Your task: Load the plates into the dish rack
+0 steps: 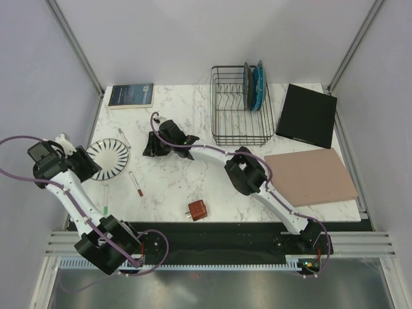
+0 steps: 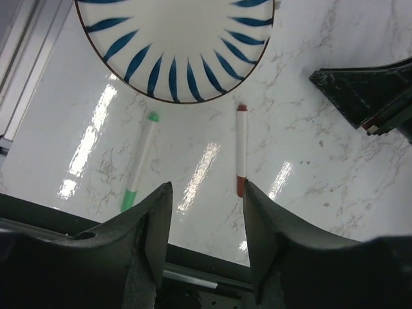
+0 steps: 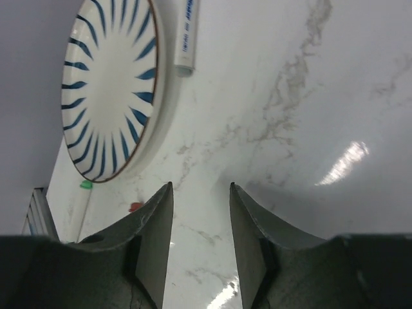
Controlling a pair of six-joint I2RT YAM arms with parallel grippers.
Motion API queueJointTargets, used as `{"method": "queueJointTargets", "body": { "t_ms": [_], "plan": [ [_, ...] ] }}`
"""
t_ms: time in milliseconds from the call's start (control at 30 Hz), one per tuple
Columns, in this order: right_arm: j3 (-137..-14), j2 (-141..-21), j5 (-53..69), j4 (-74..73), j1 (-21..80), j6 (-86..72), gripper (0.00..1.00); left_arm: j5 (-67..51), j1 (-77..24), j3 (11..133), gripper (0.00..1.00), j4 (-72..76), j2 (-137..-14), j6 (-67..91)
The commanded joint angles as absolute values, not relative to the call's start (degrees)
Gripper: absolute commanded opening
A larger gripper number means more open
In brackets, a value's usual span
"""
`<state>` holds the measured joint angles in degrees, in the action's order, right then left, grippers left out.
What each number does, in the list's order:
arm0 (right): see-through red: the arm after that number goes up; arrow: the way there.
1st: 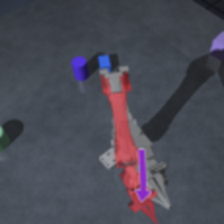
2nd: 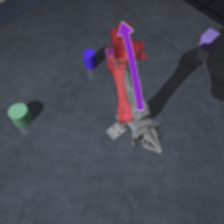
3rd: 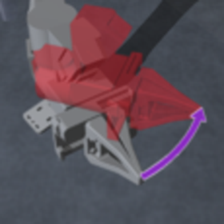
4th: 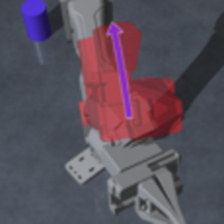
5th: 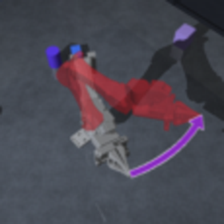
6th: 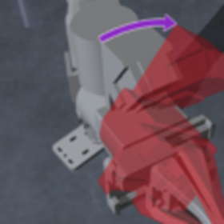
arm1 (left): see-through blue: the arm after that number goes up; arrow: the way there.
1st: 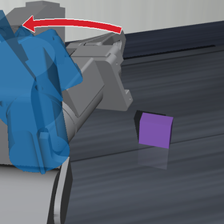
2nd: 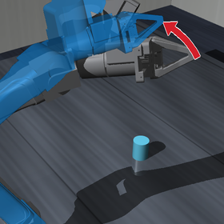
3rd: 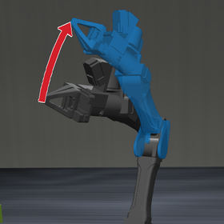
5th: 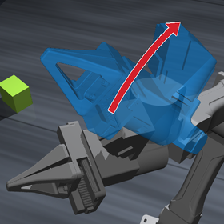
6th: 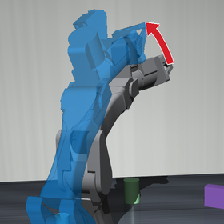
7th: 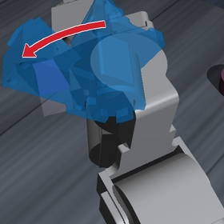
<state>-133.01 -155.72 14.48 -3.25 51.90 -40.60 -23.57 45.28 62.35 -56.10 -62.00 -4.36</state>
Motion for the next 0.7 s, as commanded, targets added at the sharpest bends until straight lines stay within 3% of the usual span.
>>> {"method": "queueJointTargets", "body": {
  "t_ms": [0,100,333,667],
  "plan": [
    [-127.8,-148.3,15.2,-3.7,47.8,-38.8,0.48,-18.8,44.7,55.3,0.53,-45.9,-61.9,-10.0],
    [-125.9,-146.0,18.2,-6.3,45.6,-38.8,0.49,-20.8,42.0,51.2,0.51,-39.1,-62.9,-13.3],
    [-115.9,-136.2,16.4,-9.6,43.1,-31.6,0.54,-11.4,19.3,48.3,0.51,-33.1,-70.3,-22.6],
    [-105.5,-125.1,12.4,-13.0,41.0,-25.7,0.59,-6.3,17.3,56.5,0.5,-31.7,-83.2,-24.5]
  ]
}}
